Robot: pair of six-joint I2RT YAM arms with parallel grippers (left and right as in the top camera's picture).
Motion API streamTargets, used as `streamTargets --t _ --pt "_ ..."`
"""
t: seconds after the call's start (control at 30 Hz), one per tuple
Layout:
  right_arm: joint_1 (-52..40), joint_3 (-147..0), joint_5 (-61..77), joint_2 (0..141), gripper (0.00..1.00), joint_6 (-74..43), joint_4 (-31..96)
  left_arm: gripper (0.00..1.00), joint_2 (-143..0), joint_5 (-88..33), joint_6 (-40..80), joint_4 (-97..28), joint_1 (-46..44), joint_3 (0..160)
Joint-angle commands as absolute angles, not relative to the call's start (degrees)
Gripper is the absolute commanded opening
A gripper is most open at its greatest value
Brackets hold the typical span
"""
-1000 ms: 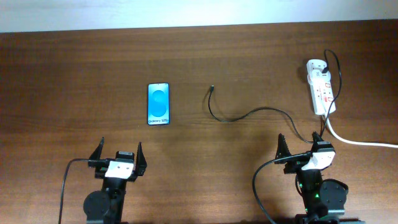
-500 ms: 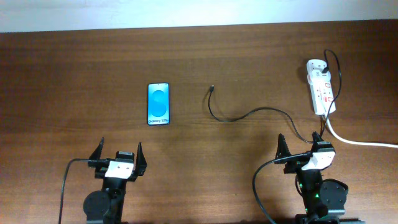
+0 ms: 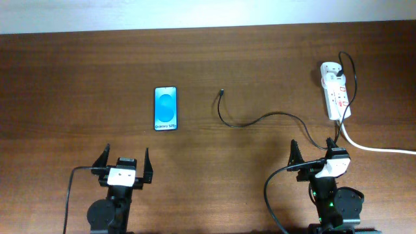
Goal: Plug charger to phone and switch on socket
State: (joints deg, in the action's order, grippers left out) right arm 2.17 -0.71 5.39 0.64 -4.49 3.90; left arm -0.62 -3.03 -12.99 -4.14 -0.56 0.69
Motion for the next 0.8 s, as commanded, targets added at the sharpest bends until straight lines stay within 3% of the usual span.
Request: streamTargets --t 0.0,0.17,0.4,0.57,0.7,0.77 --pt "1.74 -0.32 5.30 0.38 0.98 -4.80 4.10 0.99 -0.71 -5.23 -9.85 -4.38 -0.32 2.66" --pt "1.74 -0.32 5.30 0.38 0.98 -4.80 4.10 0.99 -8.60 -6.92 -9.87 -4.43 -0.32 8.95" --pt "1.72 -0.32 5.30 0.38 0.98 -4.80 4.10 0.99 -36.82 -15.64 -9.89 -7.40 -0.32 29.50" --pt "1.72 -0.32 5.30 0.38 0.98 -4.80 4.10 0.99 -64.20 -20.88 -9.89 -23.79 -0.32 54.46" --pt "1.72 -0.32 5.30 0.38 0.98 -4.80 4.10 0.99 -87.81 -26.52 -9.89 -48.95 -0.36 79.72" --pt "1.74 -0.32 5.30 0.38 0.98 -4.80 4.10 0.99 -92.77 -26.96 -9.67 -48.45 -0.36 80.93"
